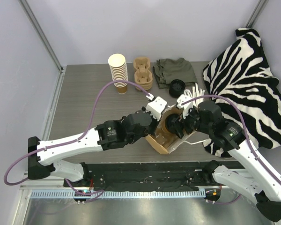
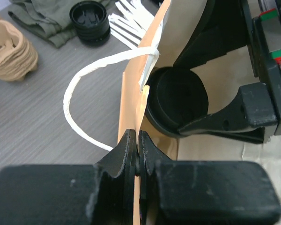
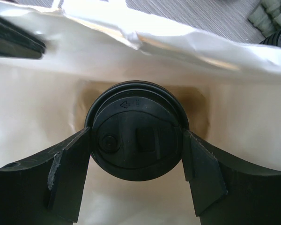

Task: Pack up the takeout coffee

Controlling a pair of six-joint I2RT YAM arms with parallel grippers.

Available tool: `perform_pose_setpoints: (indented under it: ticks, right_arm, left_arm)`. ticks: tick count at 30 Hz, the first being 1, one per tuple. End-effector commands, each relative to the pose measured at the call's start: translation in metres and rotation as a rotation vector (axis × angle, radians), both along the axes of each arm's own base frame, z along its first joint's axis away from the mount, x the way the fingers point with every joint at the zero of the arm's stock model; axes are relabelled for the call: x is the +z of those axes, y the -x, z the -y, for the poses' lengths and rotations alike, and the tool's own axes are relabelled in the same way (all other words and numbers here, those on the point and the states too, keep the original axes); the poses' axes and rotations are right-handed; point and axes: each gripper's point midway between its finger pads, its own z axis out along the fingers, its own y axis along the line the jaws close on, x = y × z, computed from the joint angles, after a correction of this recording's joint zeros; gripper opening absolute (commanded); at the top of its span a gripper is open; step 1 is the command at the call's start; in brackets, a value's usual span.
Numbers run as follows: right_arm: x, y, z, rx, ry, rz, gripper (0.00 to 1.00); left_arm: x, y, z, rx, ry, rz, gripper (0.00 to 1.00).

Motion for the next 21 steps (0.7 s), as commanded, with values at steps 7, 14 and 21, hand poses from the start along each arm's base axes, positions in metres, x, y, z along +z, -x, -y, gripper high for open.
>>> perform_pose_setpoints:
  ticks: [7,14,21]
  right_arm:
    - [0.012,-0.003,-0.002,-0.033,-0.070,0.081,0.47]
    - [-0.013,0.005,0.000,0.007,-0.038,0.057,0.46]
    - [-0.019,0.009,0.004,0.016,-0.027,0.081,0.46]
  left_arm:
    - [0.027,-0.005,0.009,0.044,0.102,0.148,0.00]
    - [0.019,-0.008,0.008,0.065,0.089,0.142,0.00]
    - [0.011,0.001,0.009,0.019,0.073,0.152,0.00]
